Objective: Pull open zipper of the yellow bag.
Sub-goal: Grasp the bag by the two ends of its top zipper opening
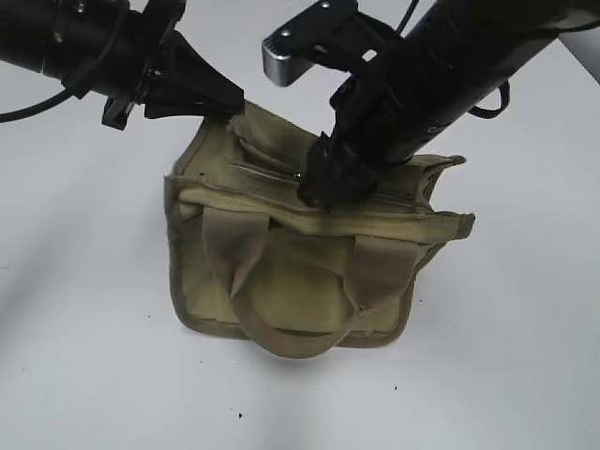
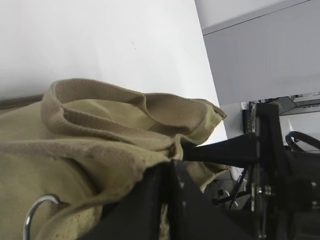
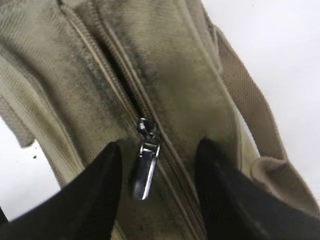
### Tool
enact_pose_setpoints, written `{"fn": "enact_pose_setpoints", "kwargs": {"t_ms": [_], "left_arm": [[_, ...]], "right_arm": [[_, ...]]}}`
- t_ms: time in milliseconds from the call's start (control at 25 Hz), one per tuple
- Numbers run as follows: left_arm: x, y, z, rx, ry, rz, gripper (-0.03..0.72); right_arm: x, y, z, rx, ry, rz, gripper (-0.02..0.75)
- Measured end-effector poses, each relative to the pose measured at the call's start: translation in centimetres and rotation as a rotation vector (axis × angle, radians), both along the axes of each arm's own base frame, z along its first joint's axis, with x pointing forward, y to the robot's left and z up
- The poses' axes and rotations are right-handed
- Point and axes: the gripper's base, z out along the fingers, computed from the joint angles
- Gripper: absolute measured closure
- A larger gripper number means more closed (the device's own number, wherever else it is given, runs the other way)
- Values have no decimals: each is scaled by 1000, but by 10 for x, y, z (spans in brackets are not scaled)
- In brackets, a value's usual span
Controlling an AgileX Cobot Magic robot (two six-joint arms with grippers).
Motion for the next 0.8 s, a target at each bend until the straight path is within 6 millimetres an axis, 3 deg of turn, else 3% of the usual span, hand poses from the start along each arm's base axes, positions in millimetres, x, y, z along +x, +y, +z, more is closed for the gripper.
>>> {"fn": "enact_pose_setpoints", "kwargs": {"t_ms": [360,520,800], "left_arm": [[-1,0,0,-2,7,-11,682],[-1,0,0,-3,8,-11,683],[-3,-1,1,-16,19,-22,683]], "right_arm": [[8,2,-15,-101,-27,-29,587],[5,0,-17,-120,2,-24,723],[-5,-6,-10,-165,74,-8,736]]}}
